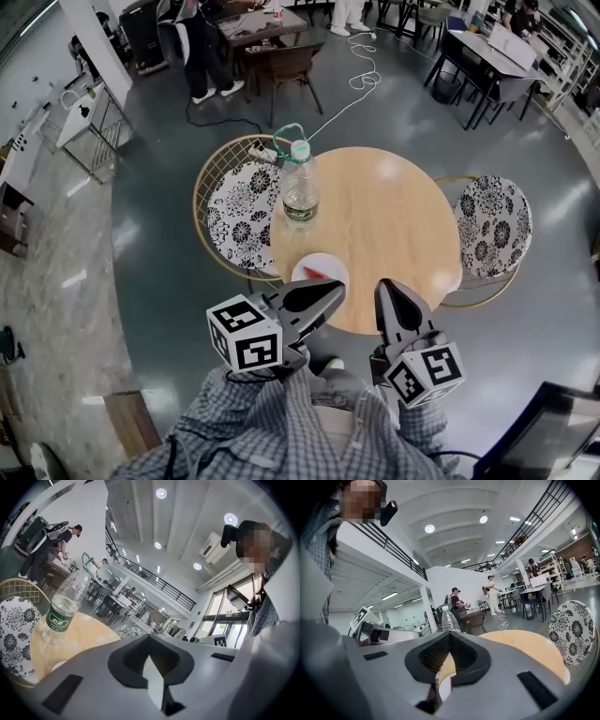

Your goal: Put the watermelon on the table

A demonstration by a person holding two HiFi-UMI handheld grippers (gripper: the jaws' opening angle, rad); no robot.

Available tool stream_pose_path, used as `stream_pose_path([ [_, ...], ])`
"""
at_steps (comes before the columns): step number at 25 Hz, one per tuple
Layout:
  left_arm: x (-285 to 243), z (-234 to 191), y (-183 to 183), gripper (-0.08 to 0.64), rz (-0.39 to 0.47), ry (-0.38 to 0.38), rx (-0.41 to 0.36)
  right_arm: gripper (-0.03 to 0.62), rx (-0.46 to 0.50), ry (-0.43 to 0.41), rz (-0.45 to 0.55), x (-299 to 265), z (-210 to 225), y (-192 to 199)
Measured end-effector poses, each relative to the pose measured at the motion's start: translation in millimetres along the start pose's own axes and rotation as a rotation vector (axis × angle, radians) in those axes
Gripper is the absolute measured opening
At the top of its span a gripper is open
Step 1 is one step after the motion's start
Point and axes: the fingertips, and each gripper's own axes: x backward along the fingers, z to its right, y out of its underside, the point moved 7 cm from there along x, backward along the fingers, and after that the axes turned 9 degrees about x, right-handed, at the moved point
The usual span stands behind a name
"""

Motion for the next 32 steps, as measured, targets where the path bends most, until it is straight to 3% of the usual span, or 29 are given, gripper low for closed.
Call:
stream_pose_path([
  [32,-2.8,2.6,4.1,0.008,-0.007,0.014,0.011,0.008,-0.002,-0.013,0.000,4.0,-3.5,-2.6],
])
